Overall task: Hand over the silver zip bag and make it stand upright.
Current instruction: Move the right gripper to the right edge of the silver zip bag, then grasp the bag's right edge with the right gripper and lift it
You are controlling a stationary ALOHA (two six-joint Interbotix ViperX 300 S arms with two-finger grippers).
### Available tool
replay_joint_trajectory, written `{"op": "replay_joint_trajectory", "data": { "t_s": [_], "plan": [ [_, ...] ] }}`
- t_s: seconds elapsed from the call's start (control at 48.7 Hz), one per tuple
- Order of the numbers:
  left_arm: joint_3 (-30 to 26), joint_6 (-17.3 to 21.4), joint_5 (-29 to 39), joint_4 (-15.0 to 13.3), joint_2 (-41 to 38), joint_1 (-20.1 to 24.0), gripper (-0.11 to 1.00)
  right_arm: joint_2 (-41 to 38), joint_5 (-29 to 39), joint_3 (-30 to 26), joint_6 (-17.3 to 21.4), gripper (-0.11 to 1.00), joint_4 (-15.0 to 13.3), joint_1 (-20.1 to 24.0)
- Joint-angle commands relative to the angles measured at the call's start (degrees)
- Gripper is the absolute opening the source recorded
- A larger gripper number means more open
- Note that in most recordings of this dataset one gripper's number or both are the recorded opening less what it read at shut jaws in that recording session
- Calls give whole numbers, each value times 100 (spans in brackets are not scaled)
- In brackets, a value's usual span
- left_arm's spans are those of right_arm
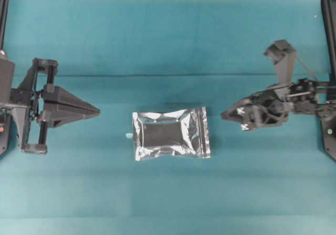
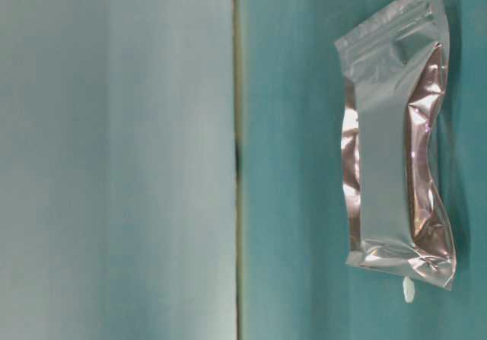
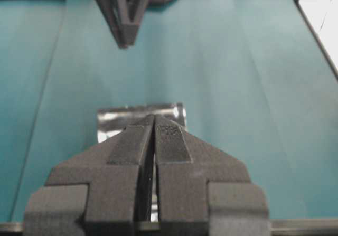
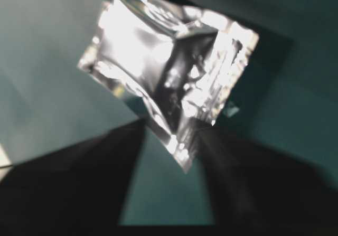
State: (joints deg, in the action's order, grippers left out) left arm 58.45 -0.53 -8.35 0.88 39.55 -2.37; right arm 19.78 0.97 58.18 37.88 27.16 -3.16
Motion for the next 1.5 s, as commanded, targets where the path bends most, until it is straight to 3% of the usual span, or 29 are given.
{"op": "replay_joint_trajectory", "data": {
  "t_s": [0.0,0.082,0.144,0.37,0.575,0.924,1.191,1.335,1.479],
  "plan": [
    [-132,0,26,9,0,0,-4,-220,-44,-229,88,78,9,79],
    [-132,0,105,9,0,9,-4,-483,-132,-343,105,94,18,149],
    [-132,0,158,9,0,9,-3,-712,-264,-422,193,99,44,176],
    [-132,-53,272,0,-9,0,-1,-1450,-1046,-422,800,99,44,387],
    [-114,-79,404,9,-9,18,3,-1960,-1318,-439,1169,99,44,606],
    [-114,-79,413,9,-9,44,7,-2355,-1775,-668,1222,98,9,642],
    [-114,-88,404,9,9,53,7,-2566,-1740,-853,1222,98,18,650],
    [-114,-88,413,9,26,53,7,-2575,-1617,-879,1222,88,18,659],
    [-114,-88,413,9,35,53,7,-2531,-1652,-879,1204,50,9,659]
  ]
}}
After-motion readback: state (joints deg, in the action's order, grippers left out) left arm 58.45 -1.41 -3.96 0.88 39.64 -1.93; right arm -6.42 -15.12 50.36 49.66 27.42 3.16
